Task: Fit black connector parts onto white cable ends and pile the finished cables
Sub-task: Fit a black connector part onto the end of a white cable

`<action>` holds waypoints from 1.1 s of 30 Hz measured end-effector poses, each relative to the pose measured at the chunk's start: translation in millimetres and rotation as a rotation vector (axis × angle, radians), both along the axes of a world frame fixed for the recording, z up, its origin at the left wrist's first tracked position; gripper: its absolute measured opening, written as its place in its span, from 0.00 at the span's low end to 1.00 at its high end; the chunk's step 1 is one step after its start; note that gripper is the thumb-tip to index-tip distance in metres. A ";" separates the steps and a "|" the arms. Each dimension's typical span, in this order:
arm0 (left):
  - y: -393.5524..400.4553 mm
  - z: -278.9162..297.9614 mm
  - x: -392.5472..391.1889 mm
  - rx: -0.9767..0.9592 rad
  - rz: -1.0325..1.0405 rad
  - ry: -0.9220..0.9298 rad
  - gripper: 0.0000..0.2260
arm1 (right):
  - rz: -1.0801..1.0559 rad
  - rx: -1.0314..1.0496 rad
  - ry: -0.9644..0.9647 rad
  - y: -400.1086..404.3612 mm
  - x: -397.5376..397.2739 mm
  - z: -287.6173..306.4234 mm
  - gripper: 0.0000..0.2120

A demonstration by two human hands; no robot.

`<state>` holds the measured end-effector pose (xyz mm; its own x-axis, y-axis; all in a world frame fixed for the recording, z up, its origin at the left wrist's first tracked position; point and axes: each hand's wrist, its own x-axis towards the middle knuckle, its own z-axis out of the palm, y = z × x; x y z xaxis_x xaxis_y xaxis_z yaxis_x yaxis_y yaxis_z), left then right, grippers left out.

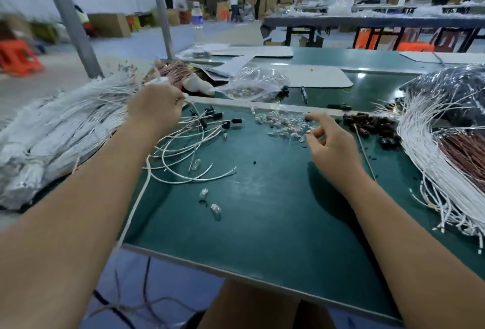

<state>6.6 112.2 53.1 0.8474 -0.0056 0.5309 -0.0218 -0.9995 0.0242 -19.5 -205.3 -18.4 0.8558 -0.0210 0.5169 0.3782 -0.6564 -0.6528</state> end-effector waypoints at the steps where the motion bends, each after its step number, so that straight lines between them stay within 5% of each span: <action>1: 8.8 -4.3 0.1 0.030 0.015 0.065 0.12 | 0.001 -0.006 0.013 0.1 0.0 -0.4 0.18; 5: 32.4 -0.9 3.6 0.136 0.078 0.120 0.12 | 0.017 -0.019 0.045 1.8 -0.3 -0.3 0.16; 11: 23.0 19.8 1.1 -0.152 0.009 -0.452 0.13 | 0.036 -0.020 0.045 -0.4 -0.3 0.1 0.14; 16: 16.3 47.1 17.5 -0.073 -0.071 -0.662 0.14 | 0.042 -0.029 0.051 -1.5 -0.7 0.8 0.11; 18: 8.9 30.3 22.5 -0.024 -0.129 -0.561 0.12 | 0.051 -0.034 0.065 -1.3 -0.3 1.2 0.11; 21: -1.9 -31.6 26.6 0.199 -0.082 0.060 0.14 | 0.063 -0.041 0.090 -1.4 -0.5 0.6 0.10; 23: 2.5 -54.9 26.0 0.046 -0.115 0.310 0.15 | 0.070 -0.051 0.100 -1.6 -1.6 1.1 0.10; 28: 10.3 -46.8 33.8 -0.225 -0.113 0.334 0.14 | 0.062 -0.096 0.106 -2.0 -3.1 4.9 0.10; 33: -10.3 -23.0 28.7 -0.394 -0.028 -0.072 0.12 | -0.103 -0.254 0.047 -12.6 -6.3 15.1 0.10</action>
<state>35.3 101.8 30.1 0.8102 0.1875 0.5554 -0.0648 -0.9131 0.4027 -25.8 -217.9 -3.3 0.8790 0.0156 0.4767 0.2739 -0.8347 -0.4778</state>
